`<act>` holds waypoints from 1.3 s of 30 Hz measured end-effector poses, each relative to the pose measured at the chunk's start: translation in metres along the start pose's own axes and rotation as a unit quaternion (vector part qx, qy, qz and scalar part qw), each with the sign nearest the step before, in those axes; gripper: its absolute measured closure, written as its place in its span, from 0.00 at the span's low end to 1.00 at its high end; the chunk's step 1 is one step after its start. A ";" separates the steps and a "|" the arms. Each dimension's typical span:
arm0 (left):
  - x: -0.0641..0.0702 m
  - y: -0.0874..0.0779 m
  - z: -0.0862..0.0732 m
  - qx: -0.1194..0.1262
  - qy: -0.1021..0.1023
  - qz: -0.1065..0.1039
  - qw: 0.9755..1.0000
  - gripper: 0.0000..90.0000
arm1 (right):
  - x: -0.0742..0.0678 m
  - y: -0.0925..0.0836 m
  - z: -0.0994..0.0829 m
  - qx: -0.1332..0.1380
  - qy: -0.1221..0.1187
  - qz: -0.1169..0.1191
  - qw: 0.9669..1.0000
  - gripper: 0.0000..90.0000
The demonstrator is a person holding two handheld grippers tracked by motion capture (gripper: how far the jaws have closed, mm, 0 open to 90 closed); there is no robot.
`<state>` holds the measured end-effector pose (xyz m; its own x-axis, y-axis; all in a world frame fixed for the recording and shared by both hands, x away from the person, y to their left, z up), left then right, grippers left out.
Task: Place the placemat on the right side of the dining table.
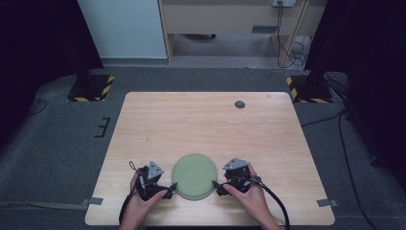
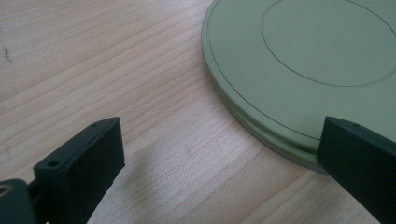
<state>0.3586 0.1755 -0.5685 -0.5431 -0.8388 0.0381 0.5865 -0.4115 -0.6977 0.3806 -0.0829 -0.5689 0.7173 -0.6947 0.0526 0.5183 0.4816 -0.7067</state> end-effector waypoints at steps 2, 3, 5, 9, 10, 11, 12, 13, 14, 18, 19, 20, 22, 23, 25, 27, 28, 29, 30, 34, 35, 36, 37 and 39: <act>0.000 0.000 0.000 0.000 0.000 0.000 1.000 0.00 | 0.001 0.000 0.000 -0.002 0.000 0.000 1.000 0.03; 0.000 0.000 0.000 0.000 0.000 0.000 1.000 0.00 | 0.001 0.000 0.000 -0.002 0.001 0.000 1.000 0.03; 0.000 0.001 0.001 0.001 0.000 0.000 1.000 0.00 | 0.001 0.000 0.000 -0.001 0.000 -0.001 1.000 0.03; 0.000 0.001 0.001 0.000 0.001 0.001 1.000 0.00 | 0.002 0.000 0.000 0.000 0.003 -0.002 1.000 0.03; -0.001 0.002 0.002 0.001 0.001 0.001 1.000 0.00 | 0.002 0.001 0.000 0.000 0.003 -0.002 1.000 0.04; -0.001 0.002 0.002 0.000 0.002 0.002 1.000 0.00 | 0.002 0.001 0.000 0.000 0.005 -0.003 1.000 0.04; -0.001 0.002 0.002 0.000 0.002 0.002 1.000 0.00 | 0.002 0.001 0.000 -0.001 0.004 -0.003 1.000 0.04; -0.001 0.002 0.002 0.001 0.002 0.002 1.000 0.00 | 0.002 0.001 0.000 -0.001 0.004 -0.003 1.000 0.04; -0.001 0.002 0.002 0.001 0.001 0.002 1.000 0.00 | 0.002 0.001 0.000 0.000 0.005 -0.004 1.000 0.04; -0.001 0.002 0.002 0.000 0.002 0.003 1.000 0.00 | 0.002 0.001 0.000 0.000 0.005 -0.004 1.000 0.04; -0.001 0.002 0.002 0.000 0.002 0.003 1.000 0.00 | 0.002 0.001 0.000 0.000 0.005 -0.004 1.000 0.04; -0.001 0.002 0.003 0.001 0.002 0.003 1.000 0.00 | 0.002 0.001 0.000 0.000 0.005 -0.004 1.000 0.04; -0.001 0.003 0.003 0.001 0.002 0.003 1.000 0.00 | 0.003 0.001 0.000 0.001 0.005 -0.004 1.000 0.04; -0.001 0.003 0.003 0.001 0.003 0.003 1.000 0.00 | 0.003 0.001 0.000 0.000 0.006 -0.004 1.000 0.04; -0.001 0.003 0.003 0.001 0.003 0.003 1.000 0.00 | 0.003 0.001 0.000 0.000 0.006 -0.004 1.000 0.04; -0.002 0.003 0.003 0.001 0.003 0.003 1.000 0.00 | 0.003 0.001 0.000 0.000 0.006 -0.004 1.000 0.04; -0.002 0.003 0.003 0.001 0.003 0.003 1.000 0.00 | 0.003 0.001 0.000 0.000 0.006 -0.004 1.000 0.04; -0.002 0.003 0.003 0.000 0.004 0.004 1.000 0.00 | 0.003 0.001 0.000 0.000 0.006 -0.004 1.000 0.04; -0.002 0.003 0.004 0.001 0.004 0.004 1.000 0.00 | 0.003 0.001 0.000 0.000 0.006 -0.005 1.000 0.04; -0.002 0.004 0.004 0.001 0.003 0.004 1.000 0.00 | 0.003 0.001 0.000 0.000 0.008 -0.005 1.000 0.04; -0.002 0.004 0.004 0.001 0.003 0.005 1.000 0.00 | 0.003 0.001 0.000 0.001 0.008 -0.005 1.000 0.04; -0.002 0.004 0.004 0.001 0.003 0.005 1.000 0.00 | 0.003 0.001 0.000 0.001 0.009 -0.005 1.000 0.04; -0.002 0.004 0.005 0.001 0.003 0.005 1.000 0.00 | 0.003 0.001 0.000 0.001 0.009 -0.005 1.000 0.04; -0.002 0.005 0.005 0.001 0.003 0.006 1.000 0.00 | 0.004 0.001 0.000 0.002 0.009 -0.006 1.000 0.03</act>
<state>0.3657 0.1737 -0.5683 -0.5403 -0.8411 0.0257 0.5944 -0.4031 -0.6959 0.3838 -0.0848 -0.5696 0.7027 -0.7098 0.0492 0.5289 0.4749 -0.7033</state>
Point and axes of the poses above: each handheld gripper's, and its own axes: y roughly forward along the jaws, z roughly out of its top, x roughly to its right, the point moved 6 cm from there along y, roughly forward along the jaws, and after that the axes turned 4 degrees about -y, right-handed, at the moved point
